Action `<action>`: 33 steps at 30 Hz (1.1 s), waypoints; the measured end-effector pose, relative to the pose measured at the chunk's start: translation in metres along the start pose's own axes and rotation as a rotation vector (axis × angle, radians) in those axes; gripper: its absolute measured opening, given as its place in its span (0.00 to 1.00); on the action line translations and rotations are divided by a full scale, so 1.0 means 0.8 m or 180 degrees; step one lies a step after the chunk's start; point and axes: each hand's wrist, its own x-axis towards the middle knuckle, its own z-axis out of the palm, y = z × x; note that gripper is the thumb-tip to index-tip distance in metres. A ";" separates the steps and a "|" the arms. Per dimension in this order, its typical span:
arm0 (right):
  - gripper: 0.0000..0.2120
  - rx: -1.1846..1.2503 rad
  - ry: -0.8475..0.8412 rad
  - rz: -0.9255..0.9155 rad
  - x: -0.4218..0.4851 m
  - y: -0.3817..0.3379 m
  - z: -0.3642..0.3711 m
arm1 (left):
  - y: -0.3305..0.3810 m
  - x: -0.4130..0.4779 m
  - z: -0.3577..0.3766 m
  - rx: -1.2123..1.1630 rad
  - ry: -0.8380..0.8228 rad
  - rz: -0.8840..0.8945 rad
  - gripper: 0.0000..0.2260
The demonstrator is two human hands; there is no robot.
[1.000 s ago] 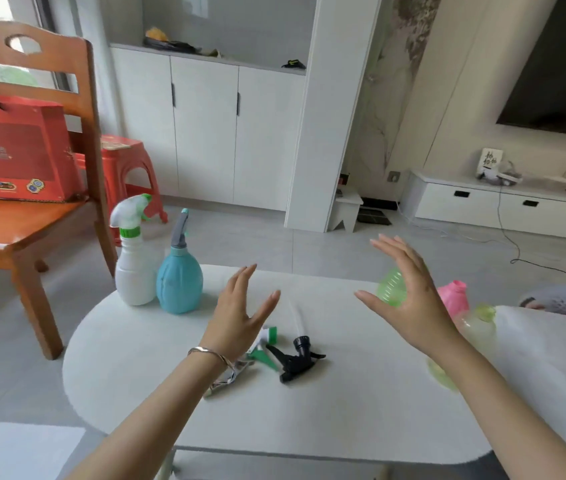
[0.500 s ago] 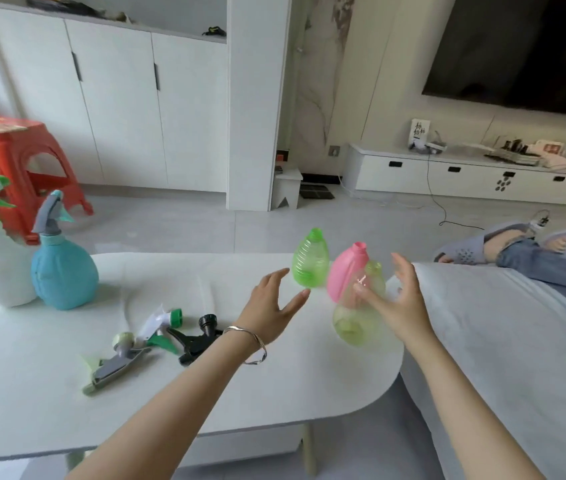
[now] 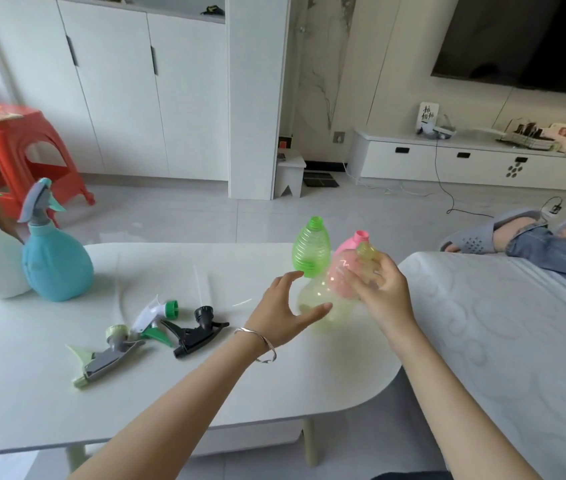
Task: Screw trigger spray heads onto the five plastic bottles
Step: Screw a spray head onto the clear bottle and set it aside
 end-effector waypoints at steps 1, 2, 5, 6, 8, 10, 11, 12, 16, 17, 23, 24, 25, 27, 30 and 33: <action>0.28 0.0207 -0.0111 0.0069 -0.004 -0.006 0.008 | 0.001 -0.001 -0.007 0.0008 -0.0023 0.0044 0.36; 0.27 0.0392 -0.0199 0.0151 -0.007 -0.011 0.017 | 0.001 -0.003 -0.016 0.0022 -0.0045 0.0088 0.37; 0.21 0.0791 -0.0358 0.0394 -0.015 -0.023 0.047 | -0.006 -0.011 -0.052 0.0149 0.0013 0.0159 0.37; 0.18 0.0923 -0.0451 0.0459 -0.018 -0.025 0.058 | -0.010 -0.015 -0.066 0.0213 0.0067 0.0150 0.36; 0.15 0.1062 -0.0700 0.0575 -0.023 -0.027 0.079 | -0.022 -0.025 -0.096 0.0368 0.0170 0.0138 0.34; 0.14 0.1104 -0.0994 0.0660 -0.027 -0.028 0.100 | -0.033 -0.038 -0.126 0.0486 0.0281 0.0149 0.33; 0.16 0.1153 -0.1154 0.0692 -0.029 -0.028 0.110 | -0.038 -0.046 -0.142 0.0507 0.0335 0.0152 0.32; 0.19 0.1246 -0.1311 0.0732 -0.030 -0.029 0.119 | -0.044 -0.053 -0.157 0.0503 0.0387 0.0155 0.32; 0.25 0.1522 -0.1702 0.0920 -0.033 -0.029 0.154 | -0.067 -0.080 -0.221 0.0325 0.0577 0.0080 0.33; 0.25 0.1504 -0.1741 0.0940 -0.033 -0.029 0.163 | -0.073 -0.086 -0.238 0.0323 0.0595 0.0017 0.33; 0.18 0.0953 -0.1961 0.0818 -0.041 -0.020 0.225 | -0.117 -0.124 -0.307 0.0273 0.0860 -0.0325 0.35; 0.18 0.0706 -0.2049 0.0665 -0.044 -0.018 0.234 | -0.124 -0.129 -0.315 0.0274 0.0917 -0.0391 0.35; 0.18 0.0464 -0.2161 0.0525 -0.048 -0.016 0.244 | -0.132 -0.134 -0.321 0.0293 0.0949 -0.0445 0.35; 0.21 -0.0045 -0.2433 0.0306 -0.056 -0.010 0.263 | -0.143 -0.144 -0.333 0.0351 0.0951 -0.0514 0.35; 0.24 -0.0570 -0.2853 0.0100 -0.069 -0.002 0.291 | -0.156 -0.156 -0.348 0.0408 0.1004 -0.0581 0.35; 0.27 -0.0895 -0.3079 -0.0280 -0.077 0.000 0.315 | -0.168 -0.167 -0.361 0.0510 0.1073 -0.0667 0.34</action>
